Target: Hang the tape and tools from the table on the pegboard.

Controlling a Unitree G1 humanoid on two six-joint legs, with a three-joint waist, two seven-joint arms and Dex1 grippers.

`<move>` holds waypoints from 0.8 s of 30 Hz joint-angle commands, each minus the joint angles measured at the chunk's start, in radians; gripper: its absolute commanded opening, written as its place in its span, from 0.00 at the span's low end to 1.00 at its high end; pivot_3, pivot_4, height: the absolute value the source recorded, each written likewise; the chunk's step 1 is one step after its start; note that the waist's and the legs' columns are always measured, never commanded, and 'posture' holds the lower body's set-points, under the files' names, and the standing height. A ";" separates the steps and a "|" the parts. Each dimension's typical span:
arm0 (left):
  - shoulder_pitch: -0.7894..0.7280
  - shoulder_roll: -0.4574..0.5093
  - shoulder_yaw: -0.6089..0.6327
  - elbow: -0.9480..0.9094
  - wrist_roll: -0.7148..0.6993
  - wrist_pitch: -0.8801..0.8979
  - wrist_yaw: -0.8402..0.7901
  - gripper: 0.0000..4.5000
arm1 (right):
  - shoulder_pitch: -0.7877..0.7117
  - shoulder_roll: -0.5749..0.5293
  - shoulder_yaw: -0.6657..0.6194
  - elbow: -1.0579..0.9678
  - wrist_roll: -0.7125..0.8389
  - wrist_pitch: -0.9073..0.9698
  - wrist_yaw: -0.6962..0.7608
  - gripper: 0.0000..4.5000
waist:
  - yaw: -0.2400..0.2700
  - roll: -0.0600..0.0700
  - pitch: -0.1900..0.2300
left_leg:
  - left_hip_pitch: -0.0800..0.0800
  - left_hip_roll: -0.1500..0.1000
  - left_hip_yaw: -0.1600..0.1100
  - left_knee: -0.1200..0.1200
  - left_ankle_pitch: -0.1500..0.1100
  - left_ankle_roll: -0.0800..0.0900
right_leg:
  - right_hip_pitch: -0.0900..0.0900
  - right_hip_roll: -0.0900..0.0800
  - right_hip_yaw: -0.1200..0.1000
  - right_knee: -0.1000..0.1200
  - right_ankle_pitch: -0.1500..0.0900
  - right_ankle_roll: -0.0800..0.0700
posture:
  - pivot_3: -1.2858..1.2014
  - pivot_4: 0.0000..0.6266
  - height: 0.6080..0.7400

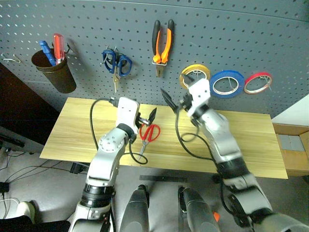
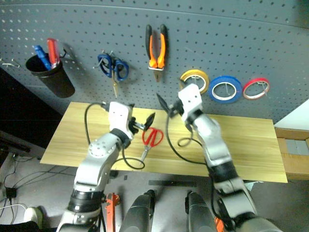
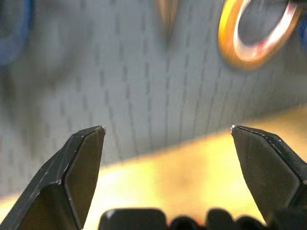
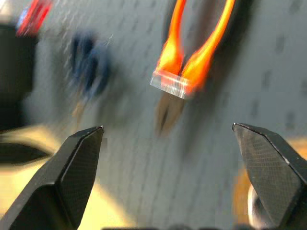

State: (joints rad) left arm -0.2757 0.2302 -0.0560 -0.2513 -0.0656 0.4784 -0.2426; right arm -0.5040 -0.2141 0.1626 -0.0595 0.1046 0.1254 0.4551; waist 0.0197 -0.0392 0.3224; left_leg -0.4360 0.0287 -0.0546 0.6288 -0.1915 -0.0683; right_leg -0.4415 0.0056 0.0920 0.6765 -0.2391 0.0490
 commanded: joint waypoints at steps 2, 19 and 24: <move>0.099 -0.025 -0.051 -0.054 0.052 0.102 0.064 1.00 | 0.182 -0.130 0.047 -0.276 0.099 0.136 0.166 0.99 | -0.008 0.000 0.000 | 0.001 0.000 0.000 0.001 0.000 0.000 | 0.001 0.001 0.001 0.000 -0.003 0.005 | 0.54 0.49 1.00; 0.194 0.006 -0.095 0.181 0.166 0.077 0.109 1.00 | 0.427 -0.259 0.207 -0.226 0.082 -0.023 0.420 0.99 | -0.049 0.000 0.005 | 0.004 0.001 0.003 0.000 0.000 0.001 | 0.003 0.002 0.004 -0.004 -0.005 0.007 | 0.53 0.57 1.00; 0.175 0.015 -0.097 0.245 0.160 0.066 0.071 1.00 | 0.393 -0.220 0.206 -0.231 0.084 0.001 0.402 0.99 | -0.049 0.000 0.005 | 0.004 0.001 0.003 0.000 0.000 0.001 | 0.003 0.002 0.005 -0.004 -0.005 0.007 | 0.52 0.58 1.00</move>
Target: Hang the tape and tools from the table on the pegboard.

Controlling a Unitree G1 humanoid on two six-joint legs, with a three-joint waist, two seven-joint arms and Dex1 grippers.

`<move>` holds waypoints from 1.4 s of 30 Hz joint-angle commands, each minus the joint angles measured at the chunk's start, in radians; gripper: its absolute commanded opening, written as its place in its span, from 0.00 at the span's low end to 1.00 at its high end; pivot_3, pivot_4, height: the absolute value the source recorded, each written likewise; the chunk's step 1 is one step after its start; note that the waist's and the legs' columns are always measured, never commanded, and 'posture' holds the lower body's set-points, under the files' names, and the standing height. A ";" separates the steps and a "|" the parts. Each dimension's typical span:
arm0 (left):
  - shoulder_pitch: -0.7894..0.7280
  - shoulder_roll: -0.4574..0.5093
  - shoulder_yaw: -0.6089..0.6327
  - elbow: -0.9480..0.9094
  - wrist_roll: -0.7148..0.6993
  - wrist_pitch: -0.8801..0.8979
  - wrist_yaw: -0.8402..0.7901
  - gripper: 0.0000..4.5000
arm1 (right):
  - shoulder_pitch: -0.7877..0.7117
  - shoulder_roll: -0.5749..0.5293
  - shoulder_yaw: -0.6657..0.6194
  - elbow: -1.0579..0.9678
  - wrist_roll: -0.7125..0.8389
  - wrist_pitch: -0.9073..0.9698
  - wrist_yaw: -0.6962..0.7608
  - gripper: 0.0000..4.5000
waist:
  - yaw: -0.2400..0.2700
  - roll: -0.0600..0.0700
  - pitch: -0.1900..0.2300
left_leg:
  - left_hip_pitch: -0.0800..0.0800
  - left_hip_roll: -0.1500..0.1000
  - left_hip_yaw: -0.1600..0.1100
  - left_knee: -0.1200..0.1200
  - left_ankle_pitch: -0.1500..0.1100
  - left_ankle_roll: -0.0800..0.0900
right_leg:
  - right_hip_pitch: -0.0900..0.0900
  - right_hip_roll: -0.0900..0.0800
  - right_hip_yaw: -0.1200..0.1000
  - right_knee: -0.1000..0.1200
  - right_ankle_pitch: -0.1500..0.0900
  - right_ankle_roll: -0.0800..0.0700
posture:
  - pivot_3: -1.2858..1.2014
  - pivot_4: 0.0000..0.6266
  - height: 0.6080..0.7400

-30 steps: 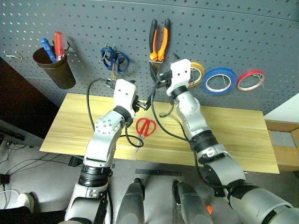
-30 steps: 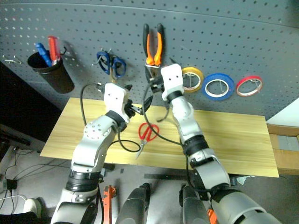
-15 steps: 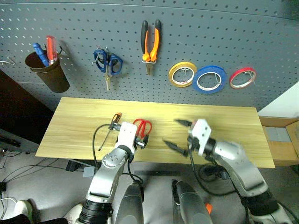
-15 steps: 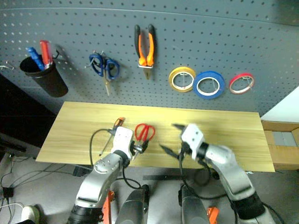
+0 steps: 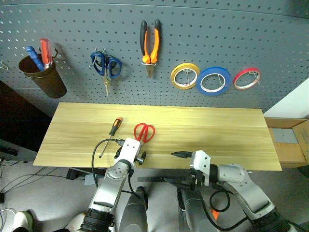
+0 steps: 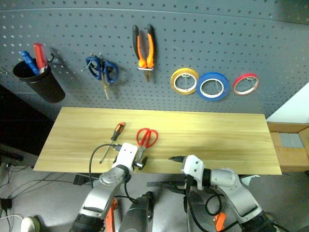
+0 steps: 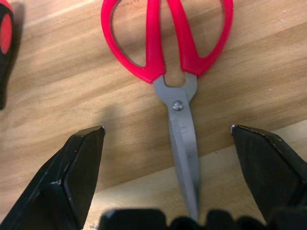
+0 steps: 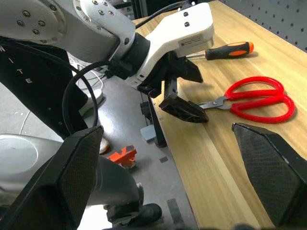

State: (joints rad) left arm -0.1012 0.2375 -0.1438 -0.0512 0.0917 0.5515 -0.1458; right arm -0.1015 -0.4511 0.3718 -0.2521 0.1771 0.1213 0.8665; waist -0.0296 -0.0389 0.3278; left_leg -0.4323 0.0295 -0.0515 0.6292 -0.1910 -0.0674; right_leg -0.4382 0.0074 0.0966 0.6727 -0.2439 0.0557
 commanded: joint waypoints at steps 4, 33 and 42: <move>-0.032 0.026 -0.019 0.085 0.013 -0.004 -0.058 0.96 | -0.018 0.030 -0.004 -0.057 0.010 0.030 -0.023 1.00 | 0.000 0.001 0.000 | 0.000 0.000 0.000 0.000 0.000 0.000 | 0.000 0.000 0.000 0.000 0.000 0.000 | 0.52 0.59 1.00; 0.192 0.068 0.068 -0.391 -0.031 -0.131 -0.108 0.05 | -0.079 0.094 -0.174 -0.202 0.205 0.203 -0.123 1.00 | 0.004 -0.002 -0.010 | -0.004 0.000 -0.001 -0.004 -0.001 -0.001 | -0.001 -0.002 -0.002 -0.009 0.001 0.001 | 0.56 0.32 1.00; 0.262 0.109 0.131 -0.553 0.130 -0.431 0.016 0.05 | -0.272 0.221 -0.280 -0.185 0.297 0.261 -0.272 1.00 | 0.013 -0.003 -0.080 | -0.003 0.000 0.000 -0.004 0.000 -0.001 | 0.001 -0.002 -0.003 -0.010 0.002 -0.001 | 0.58 0.20 1.00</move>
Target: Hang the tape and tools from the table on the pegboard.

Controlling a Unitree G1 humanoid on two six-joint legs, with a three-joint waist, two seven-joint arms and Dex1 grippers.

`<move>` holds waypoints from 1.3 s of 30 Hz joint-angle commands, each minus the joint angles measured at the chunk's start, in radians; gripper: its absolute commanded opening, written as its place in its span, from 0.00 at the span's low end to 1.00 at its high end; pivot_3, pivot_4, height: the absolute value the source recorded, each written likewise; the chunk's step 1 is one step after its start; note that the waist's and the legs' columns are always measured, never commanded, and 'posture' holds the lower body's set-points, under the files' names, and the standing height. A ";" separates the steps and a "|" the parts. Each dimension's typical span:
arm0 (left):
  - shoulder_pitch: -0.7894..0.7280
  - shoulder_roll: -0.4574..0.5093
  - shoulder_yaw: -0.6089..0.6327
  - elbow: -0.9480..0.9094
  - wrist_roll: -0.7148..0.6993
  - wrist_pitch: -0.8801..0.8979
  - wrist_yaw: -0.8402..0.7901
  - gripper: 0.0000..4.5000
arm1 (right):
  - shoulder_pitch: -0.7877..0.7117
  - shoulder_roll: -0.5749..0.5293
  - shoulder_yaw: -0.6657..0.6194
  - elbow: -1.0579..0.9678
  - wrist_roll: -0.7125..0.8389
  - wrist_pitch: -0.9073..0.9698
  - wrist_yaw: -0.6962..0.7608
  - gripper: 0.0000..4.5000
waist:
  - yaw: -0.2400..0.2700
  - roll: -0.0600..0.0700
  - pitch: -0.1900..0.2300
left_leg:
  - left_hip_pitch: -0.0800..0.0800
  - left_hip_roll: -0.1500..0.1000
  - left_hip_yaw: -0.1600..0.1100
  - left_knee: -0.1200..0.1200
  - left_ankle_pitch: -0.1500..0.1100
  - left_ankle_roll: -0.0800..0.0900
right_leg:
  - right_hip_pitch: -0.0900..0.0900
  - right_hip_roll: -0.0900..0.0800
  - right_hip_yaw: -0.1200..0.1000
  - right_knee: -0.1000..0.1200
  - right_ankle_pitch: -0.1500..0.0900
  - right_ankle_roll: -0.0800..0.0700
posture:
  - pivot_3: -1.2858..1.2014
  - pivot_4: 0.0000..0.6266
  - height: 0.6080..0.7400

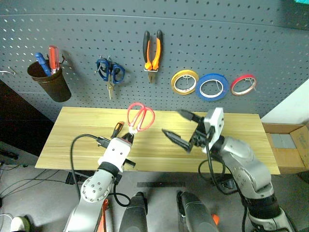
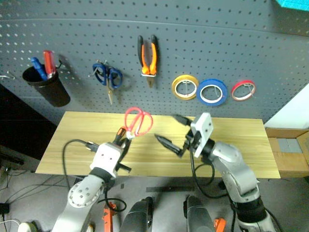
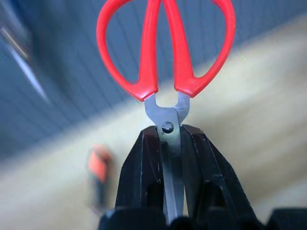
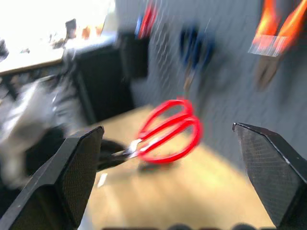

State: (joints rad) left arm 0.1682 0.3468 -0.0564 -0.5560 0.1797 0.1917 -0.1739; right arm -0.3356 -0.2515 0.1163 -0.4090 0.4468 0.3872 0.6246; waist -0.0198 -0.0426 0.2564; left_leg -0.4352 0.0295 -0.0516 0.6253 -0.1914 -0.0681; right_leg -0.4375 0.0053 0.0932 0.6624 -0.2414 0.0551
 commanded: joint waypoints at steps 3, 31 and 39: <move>-0.088 0.012 0.103 -0.017 0.035 -0.105 0.058 0.05 | -0.097 0.045 -0.017 -0.003 0.009 -0.028 -0.041 1.00 | 0.017 -0.001 -0.025 | 0.001 0.000 0.000 0.000 0.000 0.000 | 0.001 0.000 0.000 -0.001 0.000 0.000 | 0.59 0.19 1.00; -0.380 0.016 0.199 0.377 -0.141 0.015 -0.035 0.05 | -0.130 0.039 -0.023 0.033 -0.035 -0.033 -0.103 1.00 | 0.042 -0.001 -0.049 | 0.009 0.001 -0.001 0.003 0.001 0.001 | 0.013 0.002 -0.002 0.001 0.004 -0.004 | 0.57 0.21 1.00; -0.382 0.023 0.198 0.380 -0.147 0.018 -0.033 0.43 | -0.119 0.030 -0.010 0.023 -0.031 -0.031 -0.101 1.00 | 0.043 -0.001 -0.049 | 0.014 0.001 -0.001 0.003 0.001 0.001 | 0.017 0.002 -0.002 0.001 0.004 -0.003 | 0.57 0.22 1.00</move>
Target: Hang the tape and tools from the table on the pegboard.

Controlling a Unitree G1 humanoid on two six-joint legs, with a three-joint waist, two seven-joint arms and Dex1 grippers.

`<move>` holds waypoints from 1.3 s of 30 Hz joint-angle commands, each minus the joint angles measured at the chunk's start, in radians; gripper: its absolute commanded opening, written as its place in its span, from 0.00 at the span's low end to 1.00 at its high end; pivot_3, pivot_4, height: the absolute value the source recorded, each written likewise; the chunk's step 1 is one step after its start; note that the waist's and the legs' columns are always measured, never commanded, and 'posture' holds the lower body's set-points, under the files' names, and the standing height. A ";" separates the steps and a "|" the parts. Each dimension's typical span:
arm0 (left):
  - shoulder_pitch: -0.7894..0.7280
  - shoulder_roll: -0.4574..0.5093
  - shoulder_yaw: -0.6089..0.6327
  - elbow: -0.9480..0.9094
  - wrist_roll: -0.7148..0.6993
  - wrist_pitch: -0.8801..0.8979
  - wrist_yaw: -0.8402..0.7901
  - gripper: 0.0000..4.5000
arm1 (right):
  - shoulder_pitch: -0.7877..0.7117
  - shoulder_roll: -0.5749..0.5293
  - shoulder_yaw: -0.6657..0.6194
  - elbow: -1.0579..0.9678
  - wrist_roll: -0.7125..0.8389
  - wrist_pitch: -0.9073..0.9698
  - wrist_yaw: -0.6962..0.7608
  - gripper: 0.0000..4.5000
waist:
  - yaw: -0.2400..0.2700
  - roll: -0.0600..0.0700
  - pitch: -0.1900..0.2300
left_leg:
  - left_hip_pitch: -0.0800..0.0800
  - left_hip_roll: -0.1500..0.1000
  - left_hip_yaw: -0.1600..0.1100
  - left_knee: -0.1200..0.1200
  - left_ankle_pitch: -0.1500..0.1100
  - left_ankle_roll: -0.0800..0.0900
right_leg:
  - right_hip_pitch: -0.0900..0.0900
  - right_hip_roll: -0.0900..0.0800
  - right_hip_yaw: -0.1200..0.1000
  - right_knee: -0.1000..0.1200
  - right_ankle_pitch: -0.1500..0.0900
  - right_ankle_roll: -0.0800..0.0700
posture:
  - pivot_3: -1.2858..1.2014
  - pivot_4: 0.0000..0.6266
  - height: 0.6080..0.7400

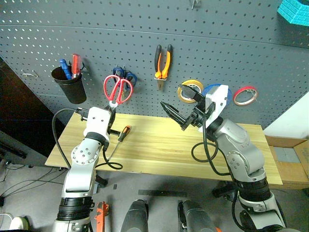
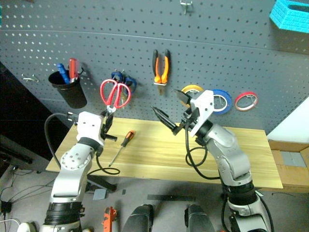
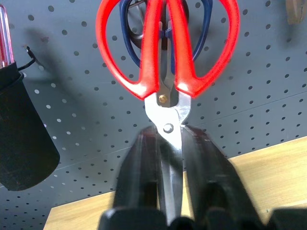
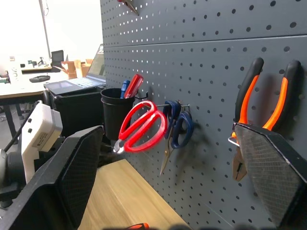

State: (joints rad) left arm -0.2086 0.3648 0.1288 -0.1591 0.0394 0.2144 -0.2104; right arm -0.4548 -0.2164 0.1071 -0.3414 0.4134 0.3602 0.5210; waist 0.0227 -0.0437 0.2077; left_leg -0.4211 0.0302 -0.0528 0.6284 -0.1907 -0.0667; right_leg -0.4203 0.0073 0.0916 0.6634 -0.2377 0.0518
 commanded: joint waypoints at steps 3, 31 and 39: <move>0.027 -0.005 0.003 -0.030 -0.001 -0.003 0.008 0.66 | 0.017 -0.017 0.006 -0.054 0.000 -0.004 0.012 1.00 | 0.000 0.000 0.000 | 0.000 0.000 0.000 0.000 0.000 0.000 | 0.000 0.000 0.000 0.000 0.000 0.000 | 0.57 0.23 1.00; -0.306 0.100 -0.078 0.688 -0.020 0.004 -0.217 1.00 | -0.023 0.120 0.299 0.173 -0.239 0.089 0.007 1.00 | -0.023 0.009 0.124 | -0.016 0.000 -0.001 -0.001 0.001 0.003 | -0.018 0.001 0.000 0.003 0.000 -0.002 | 0.54 0.67 1.00; -0.305 0.098 -0.043 0.696 -0.052 0.136 -0.190 1.00 | -0.015 0.121 0.302 0.135 -0.233 0.119 0.003 1.00 | -0.050 0.008 0.154 | -0.016 0.000 -0.001 0.000 0.000 0.003 | -0.020 0.000 0.001 0.008 -0.003 0.004 | 0.54 0.70 1.00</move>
State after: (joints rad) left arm -0.5259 0.4575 0.0708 0.5572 -0.0053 0.3171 -0.4113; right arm -0.4794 -0.1039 0.4119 -0.1557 0.1771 0.4781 0.5225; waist -0.0269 -0.0353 0.3620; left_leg -0.4362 0.0300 -0.0537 0.6283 -0.1902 -0.0641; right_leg -0.4405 0.0075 0.0936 0.6733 -0.2415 0.0552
